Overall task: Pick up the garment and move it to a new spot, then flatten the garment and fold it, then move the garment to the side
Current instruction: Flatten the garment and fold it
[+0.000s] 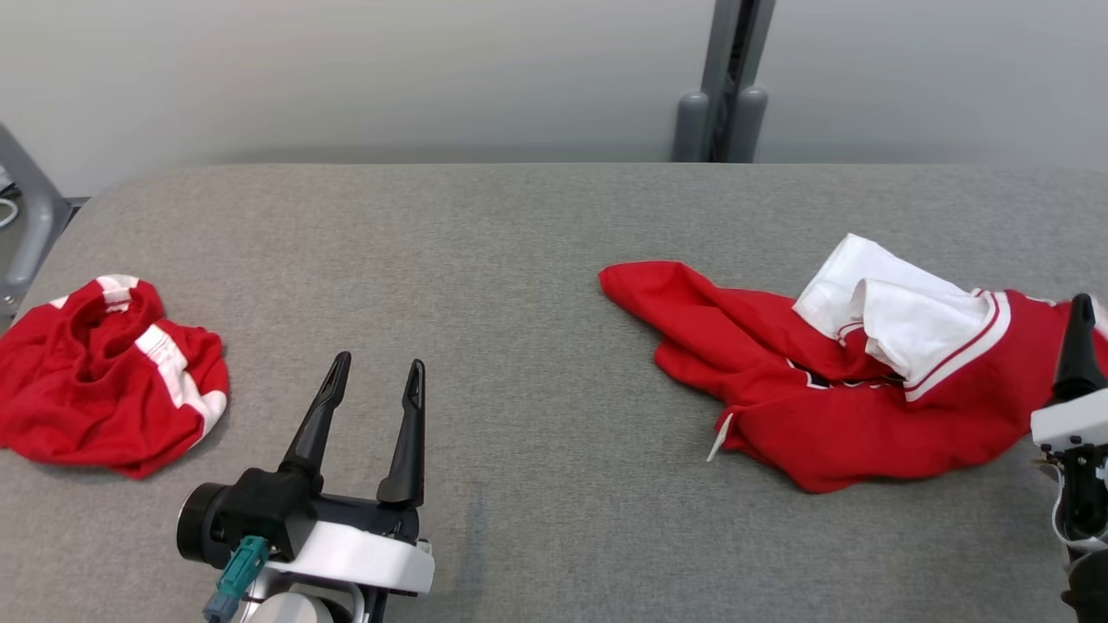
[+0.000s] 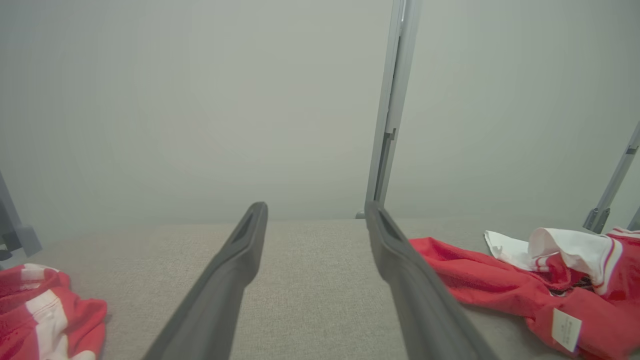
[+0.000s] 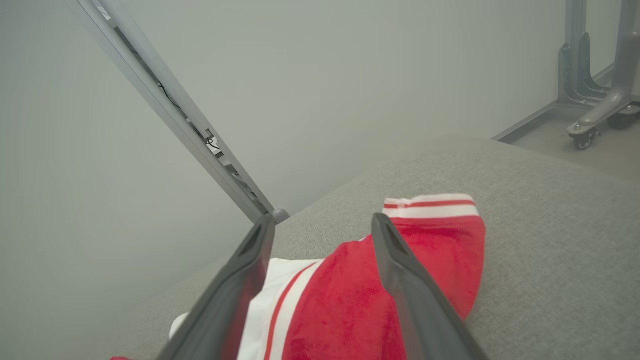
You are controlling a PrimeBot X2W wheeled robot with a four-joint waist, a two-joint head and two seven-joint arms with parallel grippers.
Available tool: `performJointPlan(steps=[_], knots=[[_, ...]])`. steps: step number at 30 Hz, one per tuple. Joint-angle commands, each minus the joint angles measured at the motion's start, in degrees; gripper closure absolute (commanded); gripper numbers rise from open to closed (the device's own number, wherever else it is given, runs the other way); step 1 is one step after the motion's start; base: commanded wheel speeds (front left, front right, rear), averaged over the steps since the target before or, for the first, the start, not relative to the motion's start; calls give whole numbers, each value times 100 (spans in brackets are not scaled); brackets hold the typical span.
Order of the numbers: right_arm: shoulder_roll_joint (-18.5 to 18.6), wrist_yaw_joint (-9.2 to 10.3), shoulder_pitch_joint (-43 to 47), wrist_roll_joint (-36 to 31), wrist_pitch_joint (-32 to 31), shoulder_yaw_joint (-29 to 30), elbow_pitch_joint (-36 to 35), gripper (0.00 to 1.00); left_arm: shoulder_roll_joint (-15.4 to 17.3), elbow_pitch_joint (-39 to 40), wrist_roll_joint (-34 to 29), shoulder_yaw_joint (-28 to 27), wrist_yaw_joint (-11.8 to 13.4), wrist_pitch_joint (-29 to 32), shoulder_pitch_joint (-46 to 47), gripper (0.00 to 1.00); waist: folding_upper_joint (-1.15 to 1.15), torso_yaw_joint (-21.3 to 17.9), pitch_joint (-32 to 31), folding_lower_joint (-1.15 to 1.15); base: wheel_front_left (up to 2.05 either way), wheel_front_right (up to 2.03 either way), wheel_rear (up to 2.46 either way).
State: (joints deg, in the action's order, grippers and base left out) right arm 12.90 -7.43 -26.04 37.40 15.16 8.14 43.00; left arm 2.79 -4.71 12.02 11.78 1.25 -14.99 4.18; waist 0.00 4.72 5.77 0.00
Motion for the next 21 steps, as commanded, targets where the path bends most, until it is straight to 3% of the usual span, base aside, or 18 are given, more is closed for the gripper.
performJointPlan(steps=[1, 6, 15, 21], knots=[[51, -11, -23, -142, 8, -43, -113, 0, 18, -5, -55, -20, -8, -19, 112, 0, 0, -95, -14, 0, 0, 0, 0], [-75, -11, 99, -513, 9, -278, -897, 0, 20, -6, -6, -10, 22, -19, 160, 0, 0, -269, -53, 0, 0, 0, 0], [-14, -10, 774, -1188, 9, -1283, -3145, 0, 22, 91, 259, 78, 218, -19, 370, 0, 0, -528, -95, 0, 0, 0, 0], [-79, -7, 1384, -1602, 9, -1679, -3696, 0, 20, 74, 326, 71, 295, -19, 398, 0, 0, -585, -105, 0, 0, 0, 0]])
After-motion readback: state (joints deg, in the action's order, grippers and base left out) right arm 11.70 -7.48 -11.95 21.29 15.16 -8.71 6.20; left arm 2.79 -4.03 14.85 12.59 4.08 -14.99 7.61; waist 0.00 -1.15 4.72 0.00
